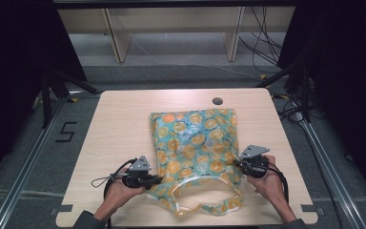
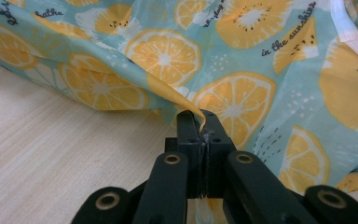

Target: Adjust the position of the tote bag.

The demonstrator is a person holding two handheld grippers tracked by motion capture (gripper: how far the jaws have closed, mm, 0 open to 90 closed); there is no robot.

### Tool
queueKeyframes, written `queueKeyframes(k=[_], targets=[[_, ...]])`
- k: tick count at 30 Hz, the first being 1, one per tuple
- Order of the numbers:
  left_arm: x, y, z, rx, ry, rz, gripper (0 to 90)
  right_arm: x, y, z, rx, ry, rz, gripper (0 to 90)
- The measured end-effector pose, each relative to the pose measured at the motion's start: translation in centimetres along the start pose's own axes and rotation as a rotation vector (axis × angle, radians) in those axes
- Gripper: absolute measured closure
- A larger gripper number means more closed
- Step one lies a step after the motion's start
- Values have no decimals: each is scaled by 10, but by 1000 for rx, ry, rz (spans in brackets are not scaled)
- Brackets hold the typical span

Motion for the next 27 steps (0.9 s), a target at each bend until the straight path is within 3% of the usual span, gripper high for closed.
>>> queueKeyframes(k=[3, 6, 7, 9, 12, 13, 14, 15, 16, 20, 22, 25, 27], targets=[[1, -1, -1, -21, 7, 6, 883, 2, -1, 3, 2, 12, 0, 883], [2, -3, 0, -18, 2, 15, 879, 4, -2, 5, 17, 10, -6, 877], [2, -4, -1, 6, -1, 6, 870, 4, -2, 6, 10, 14, 0, 871], [3, -4, -2, 8, 20, -2, 809, 4, -2, 5, 0, 14, 1, 852], [8, -2, -3, -33, 58, 10, 680, 7, -1, 4, -45, 7, -19, 749], [10, -2, -6, -12, 62, -22, 648, 10, 0, 4, -64, 15, -22, 716], [14, -1, -5, -30, 72, -11, 641, 12, 2, 1, -71, 4, -54, 664], [16, 1, -8, -17, 84, -54, 623, 15, 3, 1, -85, 4, -64, 638], [19, 2, -8, -28, 87, -49, 592, 20, 5, -1, -87, -7, -85, 624], [27, 9, -17, -14, 109, -112, 488, 33, 8, -1, -116, 6, -113, 558], [30, 13, -21, -24, 97, -117, 461, 39, 9, 0, -156, 28, -110, 537], [33, 20, -33, -43, 74, -132, 431, 43, 11, -1, -156, 25, -128, 510], [32, 25, -43, -61, 57, -114, 411, 47, 11, 0, -172, 38, -121, 507]])
Point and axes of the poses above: each handheld gripper's, and its own axes: x roughly backward along the jaws, y roughly out of its top, z roughly to its left, the point moved 2 cm from there along -x, roughly forward along the jaws, and after that the axes turned 15 degrees about -y, right-handed, at the moved point
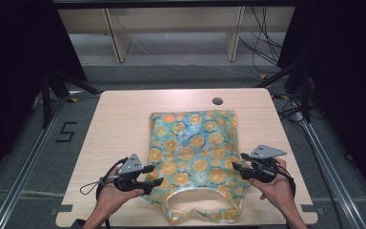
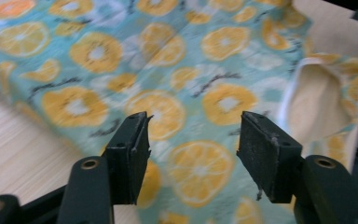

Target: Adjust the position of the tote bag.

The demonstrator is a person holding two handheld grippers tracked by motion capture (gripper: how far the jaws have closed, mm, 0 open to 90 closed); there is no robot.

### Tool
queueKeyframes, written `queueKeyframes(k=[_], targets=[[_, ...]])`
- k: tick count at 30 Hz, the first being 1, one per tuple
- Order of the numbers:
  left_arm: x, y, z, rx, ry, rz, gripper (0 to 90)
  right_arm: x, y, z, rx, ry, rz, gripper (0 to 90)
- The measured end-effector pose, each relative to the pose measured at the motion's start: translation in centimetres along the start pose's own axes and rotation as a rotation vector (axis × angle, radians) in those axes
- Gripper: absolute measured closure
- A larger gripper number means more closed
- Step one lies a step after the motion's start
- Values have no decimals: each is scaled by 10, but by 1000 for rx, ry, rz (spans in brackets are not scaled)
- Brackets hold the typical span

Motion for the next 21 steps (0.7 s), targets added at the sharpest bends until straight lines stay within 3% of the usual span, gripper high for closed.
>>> queueKeyframes(k=[3, 4, 6, 9, 10, 13, 16, 18, 20, 21], targets=[[-6, 2, -8, -10, -36, 11, 385, 2, 0, 4, -16, 16, -6, 502], [-13, 1, -15, -26, -66, 45, 374, 2, 0, 4, -10, 15, -2, 500], [-20, -1, -21, -27, -84, 69, 351, 1, 0, 3, 25, 17, -17, 500], [-27, -2, -25, -55, -111, 99, 317, 1, -1, 3, 9, 20, -15, 497], [-30, -2, -28, -51, -110, 116, 309, 2, -1, 4, -7, 25, 4, 496], [-39, -6, -30, -71, -90, 142, 311, 1, -1, 2, 14, 25, -22, 490], [-43, -12, -25, -119, -59, 189, 429, 1, -2, 3, 1, 24, -17, 473], [-45, -15, -23, -146, -61, 184, 596, 4, -1, 5, -19, 36, 2, 465], [-45, -15, -21, -169, -62, 183, 783, 3, 1, 6, 2, 45, -12, 457], [-44, -13, -21, -182, -47, 163, 828, 3, 2, 6, 8, 40, -27, 456]])
Point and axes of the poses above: each handheld gripper's, and its own axes: x roughly backward along the jaws, y roughly out of its top, z roughly to its left, the point moved 2 cm from there along -x, roughly forward along the jaws, and after that the axes turned 15 degrees about -y, right-handed, at the moved point
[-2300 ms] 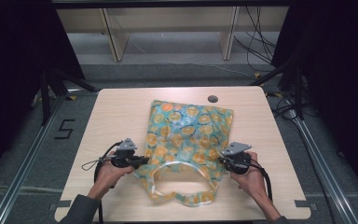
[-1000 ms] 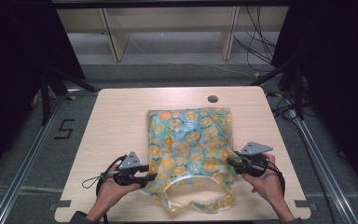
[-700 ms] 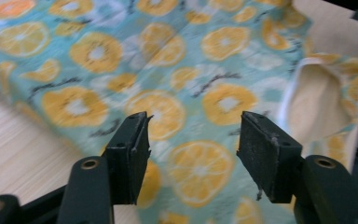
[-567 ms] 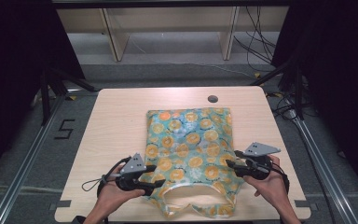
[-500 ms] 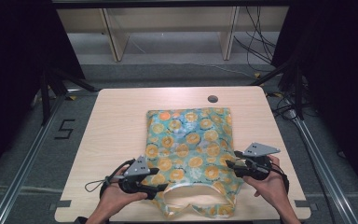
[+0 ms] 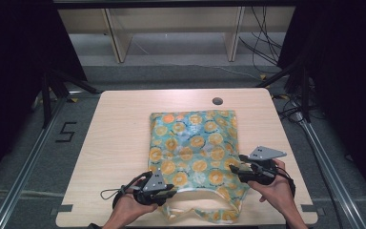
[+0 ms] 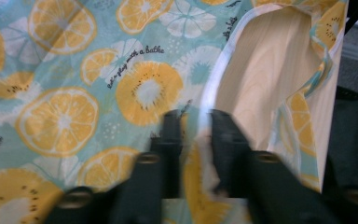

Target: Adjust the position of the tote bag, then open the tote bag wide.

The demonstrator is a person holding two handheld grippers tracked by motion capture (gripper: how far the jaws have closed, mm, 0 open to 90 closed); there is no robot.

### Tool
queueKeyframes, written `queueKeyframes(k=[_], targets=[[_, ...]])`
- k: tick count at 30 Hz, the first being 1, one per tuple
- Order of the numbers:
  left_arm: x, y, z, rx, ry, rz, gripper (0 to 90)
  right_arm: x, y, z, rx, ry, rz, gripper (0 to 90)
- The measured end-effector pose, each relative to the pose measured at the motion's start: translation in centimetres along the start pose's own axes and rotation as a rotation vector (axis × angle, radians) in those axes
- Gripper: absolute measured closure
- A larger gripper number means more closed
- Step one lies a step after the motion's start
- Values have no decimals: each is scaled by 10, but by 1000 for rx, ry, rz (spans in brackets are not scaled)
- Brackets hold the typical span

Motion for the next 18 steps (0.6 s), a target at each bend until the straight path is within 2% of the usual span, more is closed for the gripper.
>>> queueKeyframes(k=[1, 2, 4, 5, 7, 9, 11, 13, 16, 18], targets=[[0, 1, 1, 2, -4, -17, 872, 1, 0, 1, -6, 4, 6, 455], [3, 4, 2, 0, 6, -33, 884, 2, 0, 2, -12, 3, 10, 452], [5, 8, 4, 24, -8, -74, 891, 2, 1, 3, 2, 14, -2, 454], [7, 12, 6, 23, 1, -97, 893, 3, 2, 4, 3, 15, -7, 455], [11, 19, 9, 21, 6, -123, 894, 5, 4, 5, 3, 37, -3, 461], [17, 25, 14, 21, 10, -140, 894, 8, 5, 6, -17, 50, -9, 469], [20, 28, 18, 17, 20, -153, 894, 10, 6, 6, -10, 62, -13, 477], [32, 41, 30, 16, 44, -183, 894, 13, 8, 9, -29, 76, -9, 498], [40, 56, 40, 17, 54, -218, 894, 15, 13, 13, 9, 115, -33, 551], [44, 66, 47, 11, 70, -229, 894, 19, 16, 17, 10, 113, -39, 575]])
Point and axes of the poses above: each handheld gripper's, and its own axes: x roughly backward along the jaws, y roughly out of its top, z roughly to its left, the point moved 2 cm from there along -x, roughly forward along the jaws, and after that the axes turned 15 degrees about -y, right-handed, at the moved point
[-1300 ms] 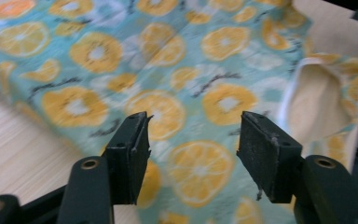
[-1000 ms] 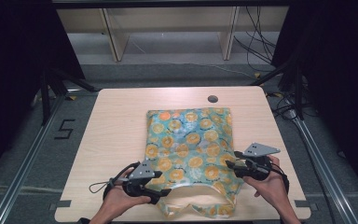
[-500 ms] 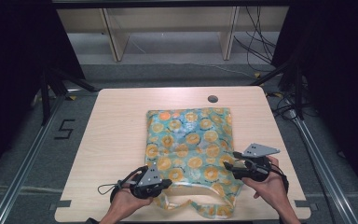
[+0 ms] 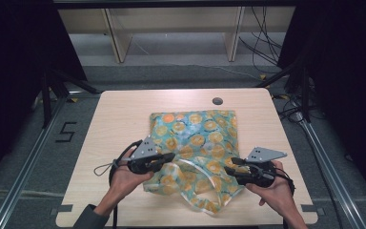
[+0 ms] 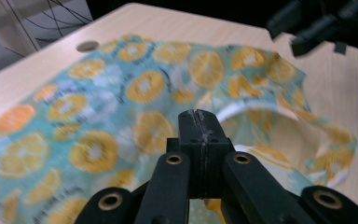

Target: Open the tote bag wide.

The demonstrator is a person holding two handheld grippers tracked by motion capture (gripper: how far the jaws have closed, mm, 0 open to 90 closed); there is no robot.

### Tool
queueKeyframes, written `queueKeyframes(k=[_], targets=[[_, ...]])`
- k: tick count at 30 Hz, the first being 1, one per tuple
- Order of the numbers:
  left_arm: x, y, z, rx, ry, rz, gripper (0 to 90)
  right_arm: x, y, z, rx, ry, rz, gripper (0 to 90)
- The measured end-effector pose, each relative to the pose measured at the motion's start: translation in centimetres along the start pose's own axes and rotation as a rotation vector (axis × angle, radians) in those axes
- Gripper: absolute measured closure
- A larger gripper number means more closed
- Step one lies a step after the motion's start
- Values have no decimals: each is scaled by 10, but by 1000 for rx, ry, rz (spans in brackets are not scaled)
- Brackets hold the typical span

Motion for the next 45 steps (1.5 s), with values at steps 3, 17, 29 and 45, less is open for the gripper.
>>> queueKeyframes(k=[3, 17, 29, 45], targets=[[-1, 15, 12, 15, 7, -31, 894, 5, 8, 7, 3, 44, -35, 652], [-15, 52, 75, 102, 83, -82, 895, 4, 21, 43, 154, 137, -2, 864], [-24, 50, 124, 189, 158, -99, 895, -42, 9, 36, 231, 25, 129, 870], [-42, -5, 136, 284, 74, 79, 637, -135, 55, -46, 142, -220, 152, 890]])
Point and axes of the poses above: each handheld gripper's, and its own axes: x roughly backward along the jaws, y roughly out of its top, z roughly to its left, the point moved 2 cm from there along -x, roughly forward along the jaws, and after that the axes turned 15 degrees about -y, right-handed, at the moved point
